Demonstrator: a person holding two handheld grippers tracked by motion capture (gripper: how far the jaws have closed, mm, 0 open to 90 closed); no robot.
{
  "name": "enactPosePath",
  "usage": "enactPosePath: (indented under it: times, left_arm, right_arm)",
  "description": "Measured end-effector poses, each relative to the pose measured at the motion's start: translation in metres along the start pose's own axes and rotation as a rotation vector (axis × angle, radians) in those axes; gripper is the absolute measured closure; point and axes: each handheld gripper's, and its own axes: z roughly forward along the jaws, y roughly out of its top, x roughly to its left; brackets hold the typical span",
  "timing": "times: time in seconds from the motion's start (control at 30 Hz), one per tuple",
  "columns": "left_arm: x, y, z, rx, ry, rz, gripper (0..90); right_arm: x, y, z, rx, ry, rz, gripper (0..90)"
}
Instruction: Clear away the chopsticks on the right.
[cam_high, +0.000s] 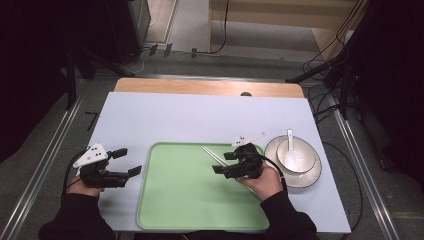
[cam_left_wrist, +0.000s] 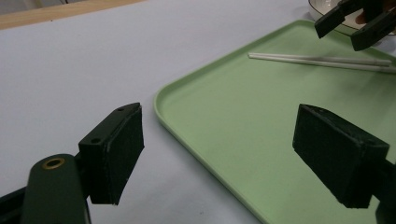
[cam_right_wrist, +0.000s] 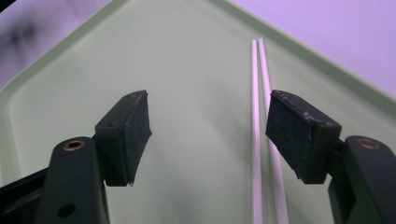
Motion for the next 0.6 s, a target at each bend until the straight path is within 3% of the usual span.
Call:
enactPosePath:
  times: [0.4,0.6]
  left_arm:
    - [0.001,0.0,0.0,-0.005,0.01,-0.001,16.6]
    - [0.001,0.0,0.0,-0.008,0.013,-0.002,16.6]
  right_arm:
    - [0.008,0.014,0.029,0.038,-0.01,-0.014,37.7]
    - [0.01,0.023,0.044,0.048,-0.033,-0.024,53.4]
